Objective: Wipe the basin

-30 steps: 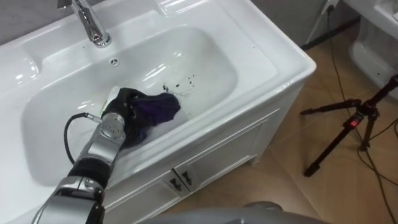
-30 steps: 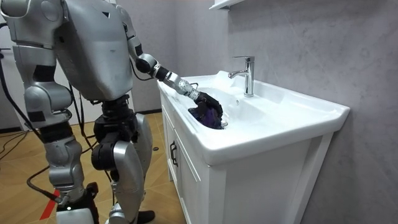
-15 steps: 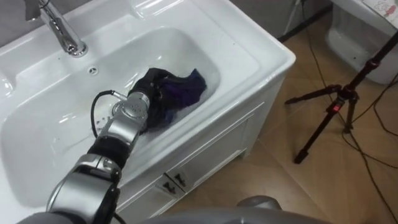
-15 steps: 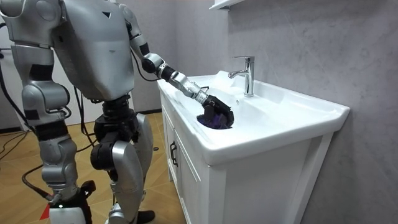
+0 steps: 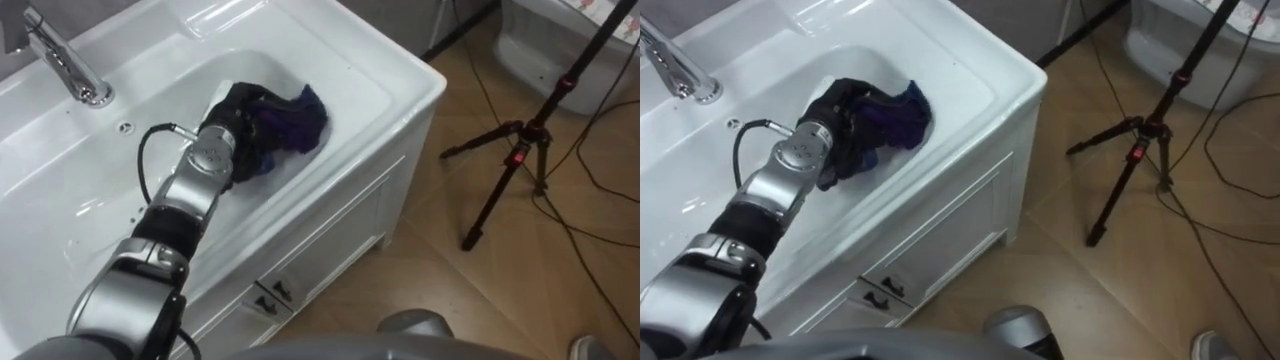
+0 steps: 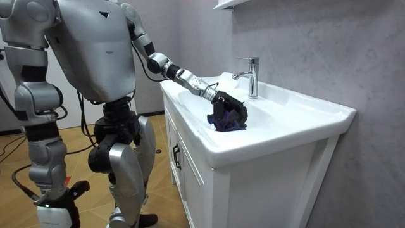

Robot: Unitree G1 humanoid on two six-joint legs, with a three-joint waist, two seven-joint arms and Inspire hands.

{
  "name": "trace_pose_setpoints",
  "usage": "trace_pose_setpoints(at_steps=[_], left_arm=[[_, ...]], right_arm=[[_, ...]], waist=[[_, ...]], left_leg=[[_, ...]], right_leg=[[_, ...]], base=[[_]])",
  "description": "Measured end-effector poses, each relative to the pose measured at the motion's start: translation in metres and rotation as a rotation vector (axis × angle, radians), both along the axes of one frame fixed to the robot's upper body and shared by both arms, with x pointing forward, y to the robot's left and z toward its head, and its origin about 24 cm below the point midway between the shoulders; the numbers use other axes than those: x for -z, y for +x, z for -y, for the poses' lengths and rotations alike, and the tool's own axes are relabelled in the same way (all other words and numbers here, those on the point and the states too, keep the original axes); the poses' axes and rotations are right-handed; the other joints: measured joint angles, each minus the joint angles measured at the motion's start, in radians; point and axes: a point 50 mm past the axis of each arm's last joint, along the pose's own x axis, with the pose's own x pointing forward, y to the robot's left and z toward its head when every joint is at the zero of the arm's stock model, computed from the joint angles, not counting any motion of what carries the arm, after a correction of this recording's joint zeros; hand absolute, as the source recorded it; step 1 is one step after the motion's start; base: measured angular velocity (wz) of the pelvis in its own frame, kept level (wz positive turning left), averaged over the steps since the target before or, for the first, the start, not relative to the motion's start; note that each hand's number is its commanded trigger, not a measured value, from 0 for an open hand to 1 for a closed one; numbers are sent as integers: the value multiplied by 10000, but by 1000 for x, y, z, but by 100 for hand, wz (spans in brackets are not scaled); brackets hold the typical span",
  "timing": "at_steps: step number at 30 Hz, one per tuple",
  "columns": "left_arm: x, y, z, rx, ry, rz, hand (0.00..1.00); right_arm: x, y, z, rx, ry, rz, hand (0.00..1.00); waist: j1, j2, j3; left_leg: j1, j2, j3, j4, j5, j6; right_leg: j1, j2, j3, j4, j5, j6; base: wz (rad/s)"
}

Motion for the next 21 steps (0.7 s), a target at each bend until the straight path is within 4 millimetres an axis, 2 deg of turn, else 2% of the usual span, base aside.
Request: trace_pose_setpoints(at_steps=[4,7,9,13,17,21], left_arm=[[5,-1,-6,-132,410,-184,100],[4,-1,-12,-8,1479,-76,100],[4,-1,-23,-120,2567,28,100],[9,-4,-42,-453,3789,-147,100],[15,-9,-56,-787,4583,-424,100],[23,-15,-67,-1066,5045,-921,100]], right_arm=[[0,-3,0,14,-74,-120,0],[0,-4,0,28,-93,-189,0],[0,1,1,-2,-143,-68,0],[0,2,2,28,-261,93,0],[-1,-1,3,50,-392,62,0],[-1,5,4,12,-430,263,0]], waist=[[49,17,15],[129,22,12],[162,-30,44],[157,37,-2],[444,-46,-36],[722,-55,-39]], left_leg=[[58,42,324,3,0,0],[32,42,355,3,0,-1],[37,54,361,16,1,-2],[-46,64,362,20,3,-5],[-41,92,330,15,3,-5],[-51,93,312,7,3,-6]], right_leg=[[-40,59,175,13,50,-18],[-169,137,359,96,66,-37],[-207,154,434,164,81,-62],[-294,201,495,173,121,-103],[-273,242,556,172,163,-145],[-267,249,573,154,165,-149]], base=[[-15],[-19],[-17],[-8],[-6],[-1]])
